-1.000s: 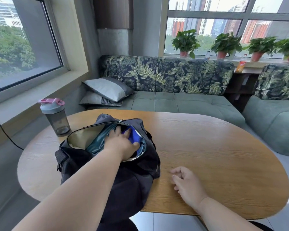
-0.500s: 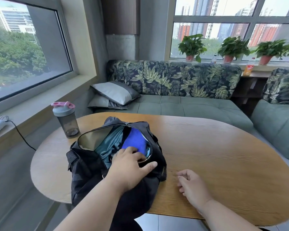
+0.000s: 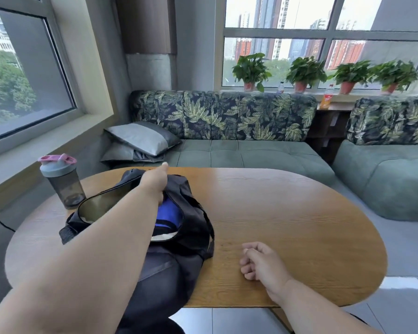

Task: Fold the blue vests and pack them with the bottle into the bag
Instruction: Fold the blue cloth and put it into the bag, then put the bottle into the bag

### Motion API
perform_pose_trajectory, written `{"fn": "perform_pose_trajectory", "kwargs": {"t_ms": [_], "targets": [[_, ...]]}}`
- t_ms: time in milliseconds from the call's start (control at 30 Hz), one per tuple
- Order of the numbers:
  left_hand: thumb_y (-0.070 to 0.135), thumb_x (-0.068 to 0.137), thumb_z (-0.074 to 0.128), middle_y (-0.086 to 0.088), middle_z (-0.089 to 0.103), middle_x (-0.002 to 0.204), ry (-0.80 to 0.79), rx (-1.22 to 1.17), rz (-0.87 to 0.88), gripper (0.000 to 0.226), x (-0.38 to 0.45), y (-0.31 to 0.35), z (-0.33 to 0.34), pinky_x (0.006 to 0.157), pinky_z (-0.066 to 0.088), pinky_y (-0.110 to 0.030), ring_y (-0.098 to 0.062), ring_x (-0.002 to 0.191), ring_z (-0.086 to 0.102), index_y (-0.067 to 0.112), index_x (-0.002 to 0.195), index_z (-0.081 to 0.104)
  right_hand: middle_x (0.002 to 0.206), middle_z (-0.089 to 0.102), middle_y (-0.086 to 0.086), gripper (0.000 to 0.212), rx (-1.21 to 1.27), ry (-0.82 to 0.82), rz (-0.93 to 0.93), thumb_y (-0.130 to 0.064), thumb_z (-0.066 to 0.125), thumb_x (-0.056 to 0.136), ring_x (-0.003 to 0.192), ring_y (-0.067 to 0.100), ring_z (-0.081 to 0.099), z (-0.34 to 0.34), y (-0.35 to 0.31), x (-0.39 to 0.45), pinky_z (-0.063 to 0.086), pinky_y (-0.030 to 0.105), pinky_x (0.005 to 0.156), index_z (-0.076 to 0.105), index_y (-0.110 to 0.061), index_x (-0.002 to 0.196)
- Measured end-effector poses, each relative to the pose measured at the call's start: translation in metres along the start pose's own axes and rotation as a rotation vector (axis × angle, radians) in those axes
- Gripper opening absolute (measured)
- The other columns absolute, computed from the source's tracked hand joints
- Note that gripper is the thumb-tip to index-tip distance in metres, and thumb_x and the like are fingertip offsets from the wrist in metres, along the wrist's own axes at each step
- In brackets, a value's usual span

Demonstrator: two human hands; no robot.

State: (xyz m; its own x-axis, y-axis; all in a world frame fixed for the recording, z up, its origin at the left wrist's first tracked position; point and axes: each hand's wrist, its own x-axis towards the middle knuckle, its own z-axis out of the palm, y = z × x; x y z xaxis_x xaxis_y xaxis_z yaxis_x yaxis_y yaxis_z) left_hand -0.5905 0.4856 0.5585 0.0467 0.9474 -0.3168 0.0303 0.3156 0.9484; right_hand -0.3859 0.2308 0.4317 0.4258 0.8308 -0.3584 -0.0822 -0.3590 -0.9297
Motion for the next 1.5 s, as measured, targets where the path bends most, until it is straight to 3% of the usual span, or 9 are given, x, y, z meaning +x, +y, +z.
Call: {"fn": "perform_pose_trajectory", "kwargs": {"t_ms": [200,400,567,700,867,1000,1167,1300,1500], "targets": [[0.018,0.105,0.057,-0.002,0.059,0.146,-0.029,0.962,0.351,0.034,-0.015,0.014,0.054,0.112,0.042,-0.032,-0.025,0.136,0.054,0.012,0.139,0.062,0.090,0.065,0.013,0.015,0.131,-0.001,0.038,-0.016,0.059,0.105,0.065,0.021,0.061,-0.020,0.004,0.001,0.048,0.030,0.054,0.065,-0.012,0.118],[-0.006,0.095,0.053,-0.025,0.074,0.104,-0.435,0.404,0.130,0.025,-0.021,-0.004,0.115,0.088,0.058,-0.050,-0.036,0.091,0.070,0.008,0.104,0.071,0.119,0.068,0.000,0.019,0.040,0.117,-0.044,-0.028,0.055,0.106,0.099,0.019,0.068,-0.056,-0.003,0.000,0.059,0.034,0.081,0.066,-0.033,0.122],[0.000,0.071,0.055,-0.015,0.068,0.092,-0.970,0.630,0.118,0.024,-0.105,-0.009,0.159,0.082,0.053,-0.042,-0.031,0.086,0.065,0.011,0.087,0.069,0.147,0.053,-0.010,0.039,0.093,0.311,-0.179,-0.049,0.044,0.101,0.136,0.016,0.050,-0.088,-0.008,0.001,0.040,0.050,0.119,0.053,-0.058,0.138],[0.011,0.062,0.054,-0.011,0.069,0.097,-1.081,0.920,0.229,0.049,-0.150,-0.015,0.154,0.082,0.055,-0.044,-0.023,0.087,0.063,-0.002,0.108,0.066,0.137,0.068,-0.007,0.035,0.208,0.207,-0.225,-0.044,0.042,0.111,0.129,0.015,0.062,-0.092,-0.010,-0.011,0.044,0.047,0.117,0.062,-0.043,0.140],[0.015,0.084,0.058,-0.004,0.071,0.090,-0.932,0.970,0.285,0.012,-0.173,-0.015,0.111,0.077,0.048,-0.034,-0.020,0.083,0.060,0.020,0.090,0.068,0.150,0.057,-0.019,0.062,0.018,0.145,-0.205,-0.081,0.060,0.084,0.140,0.010,0.053,-0.075,0.004,-0.017,0.038,0.048,0.122,0.047,-0.065,0.143],[0.036,0.096,0.063,0.012,0.070,0.098,-0.708,1.051,0.426,0.016,-0.170,-0.009,0.053,0.085,0.048,-0.032,-0.011,0.090,0.063,0.031,0.110,0.070,0.142,0.062,-0.019,0.052,-0.023,0.142,-0.175,-0.058,0.061,0.094,0.131,0.010,0.059,-0.053,-0.018,-0.025,0.041,0.043,0.119,0.045,-0.063,0.144],[0.021,0.088,0.067,0.008,0.078,0.084,-0.358,0.709,0.426,0.013,-0.130,0.001,-0.035,0.070,0.054,-0.028,-0.018,0.080,0.070,0.027,0.097,0.073,0.124,0.062,0.003,0.042,-0.556,0.457,-0.339,-0.042,0.065,0.084,0.117,0.030,0.059,-0.015,-0.064,-0.026,0.049,0.046,0.102,0.063,-0.039,0.126],[0.021,0.094,0.065,0.006,0.074,0.089,-0.020,0.734,0.470,0.009,-0.088,0.010,-0.102,0.065,0.050,-0.028,-0.018,0.082,0.067,0.027,0.097,0.071,0.118,0.057,0.003,0.039,-0.601,0.407,-0.504,-0.013,0.061,0.088,0.115,0.029,0.054,0.029,-0.109,-0.031,0.046,0.046,0.105,0.062,-0.027,0.124],[0.031,0.088,0.063,-0.006,0.058,0.143,0.384,0.990,0.462,0.044,-0.014,0.019,-0.189,0.101,0.051,-0.044,-0.032,0.125,0.055,0.027,0.131,0.066,0.114,0.059,-0.010,0.027,-0.644,0.296,-0.721,-0.023,0.061,0.093,0.115,0.019,0.051,0.087,-0.138,-0.025,0.040,0.038,0.105,0.067,-0.029,0.119]]}}
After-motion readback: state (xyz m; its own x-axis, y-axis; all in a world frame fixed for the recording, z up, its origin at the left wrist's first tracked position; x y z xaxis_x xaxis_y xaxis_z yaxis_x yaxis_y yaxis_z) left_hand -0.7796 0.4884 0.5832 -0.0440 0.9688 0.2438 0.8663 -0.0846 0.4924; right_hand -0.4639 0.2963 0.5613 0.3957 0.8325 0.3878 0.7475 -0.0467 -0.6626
